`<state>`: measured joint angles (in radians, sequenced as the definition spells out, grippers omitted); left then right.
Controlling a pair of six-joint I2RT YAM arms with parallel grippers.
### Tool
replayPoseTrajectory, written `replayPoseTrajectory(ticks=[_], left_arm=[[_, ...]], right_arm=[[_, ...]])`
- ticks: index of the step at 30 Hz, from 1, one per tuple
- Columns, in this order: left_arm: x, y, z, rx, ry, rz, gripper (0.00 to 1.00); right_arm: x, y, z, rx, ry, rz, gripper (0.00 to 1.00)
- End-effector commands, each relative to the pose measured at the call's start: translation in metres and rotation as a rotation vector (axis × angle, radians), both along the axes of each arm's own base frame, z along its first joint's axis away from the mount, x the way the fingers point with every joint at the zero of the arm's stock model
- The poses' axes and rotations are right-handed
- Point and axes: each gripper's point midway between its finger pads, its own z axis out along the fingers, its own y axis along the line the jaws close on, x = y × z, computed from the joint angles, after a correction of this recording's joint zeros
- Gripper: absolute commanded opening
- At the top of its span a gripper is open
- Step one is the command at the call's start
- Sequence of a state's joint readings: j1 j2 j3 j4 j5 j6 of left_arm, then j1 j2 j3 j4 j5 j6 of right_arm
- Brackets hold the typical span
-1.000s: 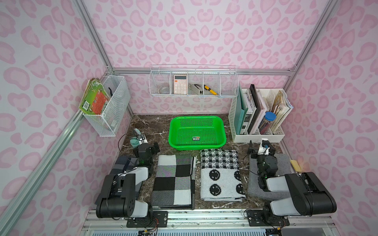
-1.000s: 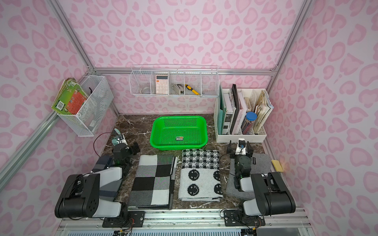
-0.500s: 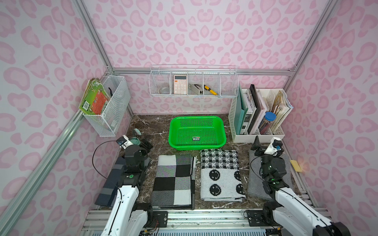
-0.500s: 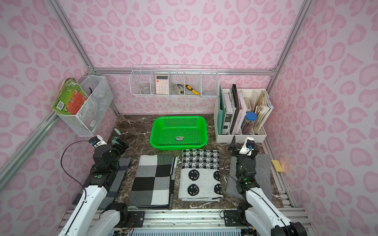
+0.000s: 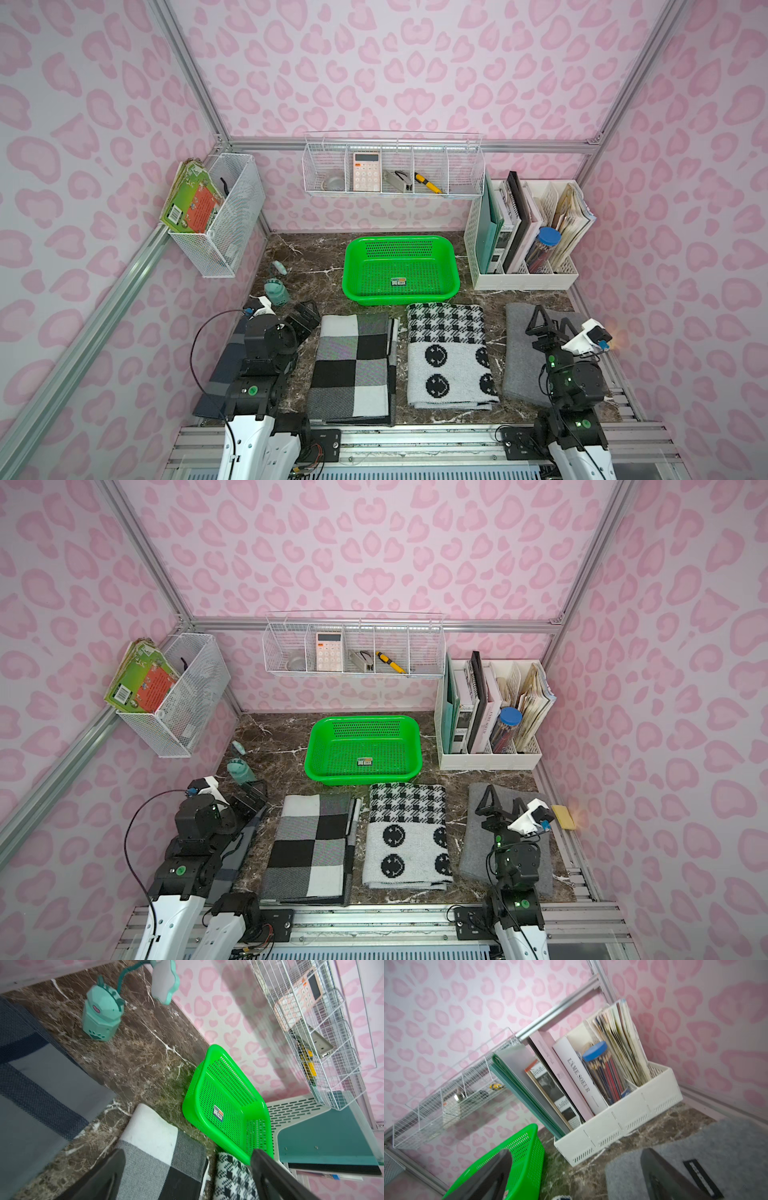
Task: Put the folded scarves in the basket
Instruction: Adjust the scarf at the center of the board.
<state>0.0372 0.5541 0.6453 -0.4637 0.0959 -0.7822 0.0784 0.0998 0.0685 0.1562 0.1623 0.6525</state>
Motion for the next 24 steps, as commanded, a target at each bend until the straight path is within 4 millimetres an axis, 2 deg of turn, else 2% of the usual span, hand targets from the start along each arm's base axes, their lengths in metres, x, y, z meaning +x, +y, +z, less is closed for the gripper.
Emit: replayPoseTrajectory(ticks=[1,4,9,12,18,24], left_arm=[[-0.008,-0.031,-0.007,-0.085,0.05,-0.163,0.99],[-0.009,-0.057,-0.002,-0.152,0.029,-0.293,0.99],[-0.016,-0.081,-0.005,-0.168,0.034,-0.382,0.99],[-0.025,-0.099,-0.009,-0.172,0.042,-0.459,0.98],[-0.05,-0.124,-0.034,-0.165,0.104,-0.562,0.97],[-0.074,-0.147,-0.067,-0.175,0.194,-0.65,0.94]], right_arm=[[0.005,0.012,-0.036,0.005,0.174,0.069,1.0],[0.01,0.024,-0.041,-0.017,0.24,0.134,1.0],[0.018,0.039,-0.043,-0.026,0.31,0.22,1.0],[0.02,0.061,-0.038,-0.034,0.297,0.347,1.0],[0.029,0.081,-0.036,-0.068,0.388,0.426,1.0],[0.033,0.115,-0.055,-0.15,0.556,0.497,1.0]])
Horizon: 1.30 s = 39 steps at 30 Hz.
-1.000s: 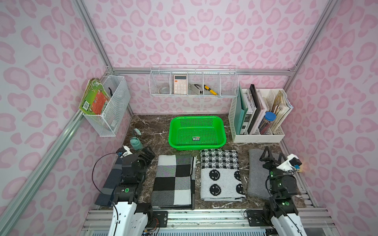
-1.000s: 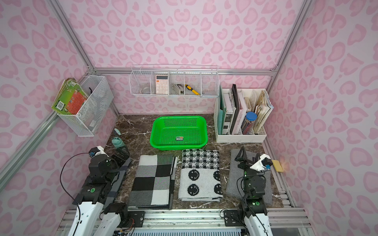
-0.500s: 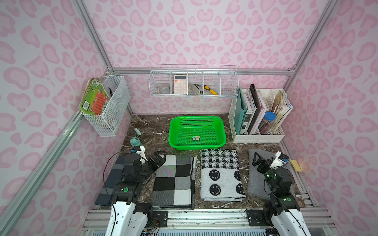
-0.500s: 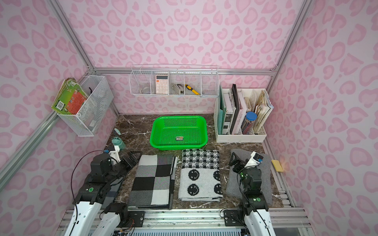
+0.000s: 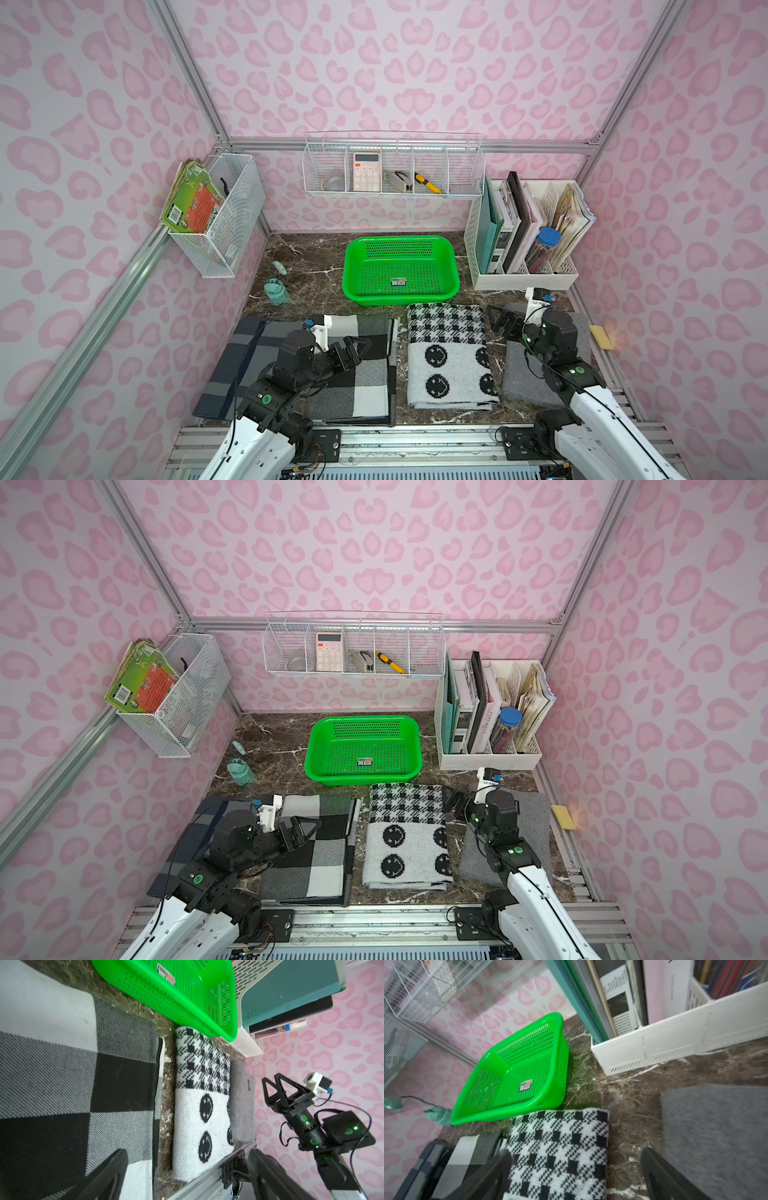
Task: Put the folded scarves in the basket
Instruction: Adjust the scarf at the center of the board.
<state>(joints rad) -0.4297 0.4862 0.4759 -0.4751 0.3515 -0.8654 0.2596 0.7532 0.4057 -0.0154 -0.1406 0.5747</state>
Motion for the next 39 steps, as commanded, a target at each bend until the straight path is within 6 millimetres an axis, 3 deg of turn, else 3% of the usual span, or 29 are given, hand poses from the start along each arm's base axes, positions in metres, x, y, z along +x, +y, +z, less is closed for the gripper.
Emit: replayPoseTrajectory(ticks=[1,10,17,32,35,39], left_arm=[[-0.007,-0.006,-0.014,0.017,0.038,-0.007,0.94],[-0.012,-0.035,-0.043,0.028,0.066,-0.008,0.93],[-0.012,-0.069,-0.047,0.069,0.019,-0.034,0.89],[-0.024,-0.128,-0.086,0.176,0.131,-0.133,0.88],[-0.025,-0.143,-0.086,0.152,0.124,-0.168,0.87],[-0.027,-0.148,-0.095,0.161,0.154,-0.16,0.86]], right_arm=[[-0.002,0.013,-0.02,-0.082,0.088,0.029,1.0],[0.002,0.031,-0.075,-0.176,0.277,0.059,1.0],[0.0,0.031,-0.111,-0.21,0.42,0.046,1.0],[0.0,0.049,-0.121,-0.092,0.419,0.087,0.93],[-0.001,0.052,-0.121,-0.074,0.416,0.098,0.88],[-0.003,0.055,-0.121,-0.052,0.414,0.105,0.81]])
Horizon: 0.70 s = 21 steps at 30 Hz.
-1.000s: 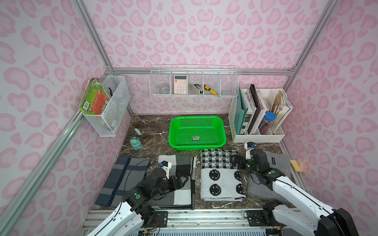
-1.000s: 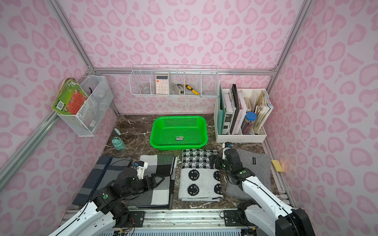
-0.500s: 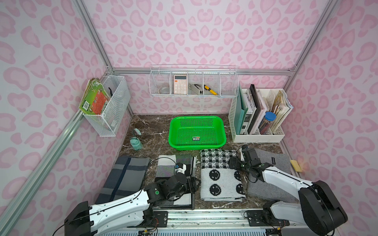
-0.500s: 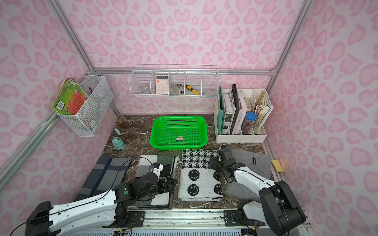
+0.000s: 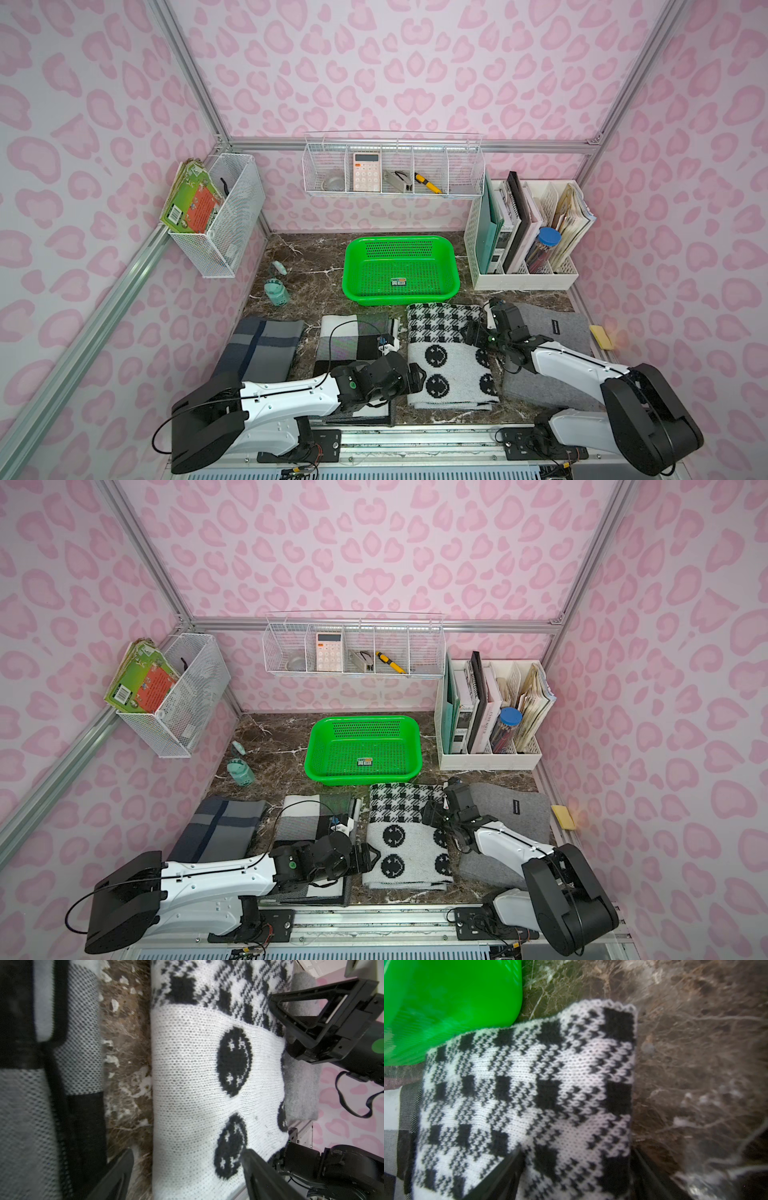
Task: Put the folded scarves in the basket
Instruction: Adjust the scarf at the center of the board.
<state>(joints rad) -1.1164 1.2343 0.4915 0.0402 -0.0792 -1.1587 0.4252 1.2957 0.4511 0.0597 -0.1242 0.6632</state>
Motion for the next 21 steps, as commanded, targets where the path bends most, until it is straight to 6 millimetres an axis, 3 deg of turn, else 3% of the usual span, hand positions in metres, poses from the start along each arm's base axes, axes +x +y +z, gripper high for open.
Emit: replayPoseTrajectory(ticks=[1,9,12,17,21], left_arm=[[0.002,-0.01,0.0,-0.034,0.02,0.011,0.86],[-0.002,-0.016,-0.018,-0.014,0.089,0.021,0.78],[-0.003,-0.02,-0.021,0.001,0.107,0.009,0.71],[-0.005,-0.033,-0.026,-0.032,0.138,-0.016,0.36],[0.0,-0.025,-0.02,0.046,0.111,-0.007,0.19]], right_arm=[[0.001,0.006,0.004,0.042,-0.013,0.004,0.79],[-0.008,0.001,-0.002,0.038,-0.003,-0.002,0.63],[-0.011,0.001,-0.003,0.053,-0.007,0.0,0.6],[-0.017,-0.002,-0.009,0.032,0.015,0.004,0.59],[-0.023,-0.008,-0.013,0.012,0.029,-0.007,0.39]])
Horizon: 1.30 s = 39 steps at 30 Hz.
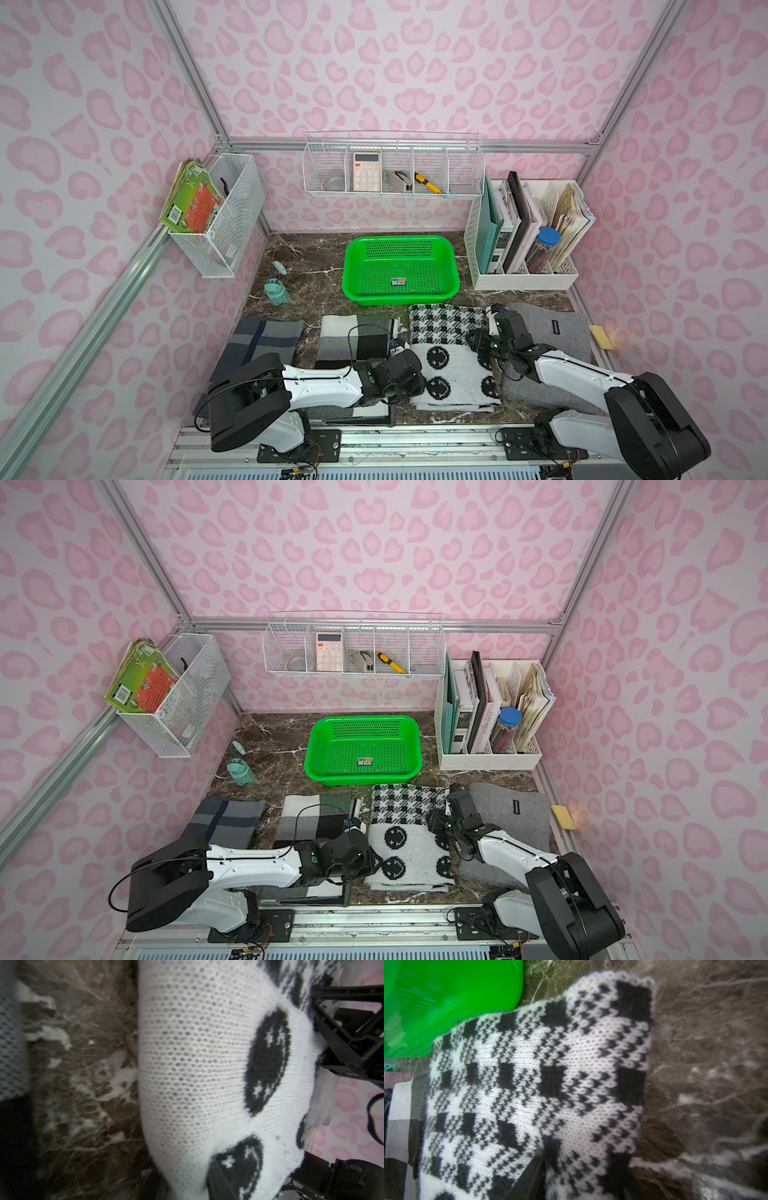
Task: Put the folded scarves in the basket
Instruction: Adjust the scarf at the center of the board.
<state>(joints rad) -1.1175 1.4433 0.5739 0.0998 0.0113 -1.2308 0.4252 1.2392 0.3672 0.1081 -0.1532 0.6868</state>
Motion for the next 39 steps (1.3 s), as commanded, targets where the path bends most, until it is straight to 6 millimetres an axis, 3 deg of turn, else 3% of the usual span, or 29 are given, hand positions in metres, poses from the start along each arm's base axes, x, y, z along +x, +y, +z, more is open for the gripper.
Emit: replayPoseTrajectory(ticks=[1,4,7,12,18,22,27,30,35,39], left_arm=[[0.006,0.012,0.008,0.067,-0.033,0.016,0.16],[0.017,0.026,0.023,0.077,-0.07,0.039,0.11],[0.031,0.036,0.037,0.074,-0.083,0.043,0.15],[0.058,0.046,0.055,0.076,-0.068,0.038,0.17],[0.091,0.062,0.058,0.105,-0.057,0.057,0.22],[0.099,0.059,0.059,0.106,-0.039,0.033,0.34],[0.098,0.084,0.064,0.177,-0.076,0.097,0.58],[0.092,0.104,0.076,0.191,-0.113,0.158,0.65],[0.069,0.121,0.085,0.097,-0.122,0.221,0.69],[0.045,0.116,0.081,-0.011,-0.088,0.226,0.69]], right_arm=[[-0.01,-0.008,-0.008,-0.031,0.031,-0.016,0.35],[-0.016,-0.014,-0.005,-0.028,0.014,-0.039,0.34],[-0.023,-0.02,-0.001,-0.037,-0.006,-0.068,0.34],[-0.038,-0.012,0.008,-0.019,-0.035,-0.056,0.36],[-0.055,-0.01,0.014,-0.047,-0.04,-0.107,0.34],[-0.061,-0.017,0.02,-0.049,-0.065,-0.152,0.38],[-0.058,-0.025,0.037,-0.068,-0.12,-0.161,0.56],[-0.052,-0.024,0.052,-0.099,-0.159,-0.144,0.65],[-0.032,-0.014,0.078,-0.145,-0.246,-0.105,0.67],[-0.01,0.01,0.096,-0.136,-0.306,-0.038,0.63]])
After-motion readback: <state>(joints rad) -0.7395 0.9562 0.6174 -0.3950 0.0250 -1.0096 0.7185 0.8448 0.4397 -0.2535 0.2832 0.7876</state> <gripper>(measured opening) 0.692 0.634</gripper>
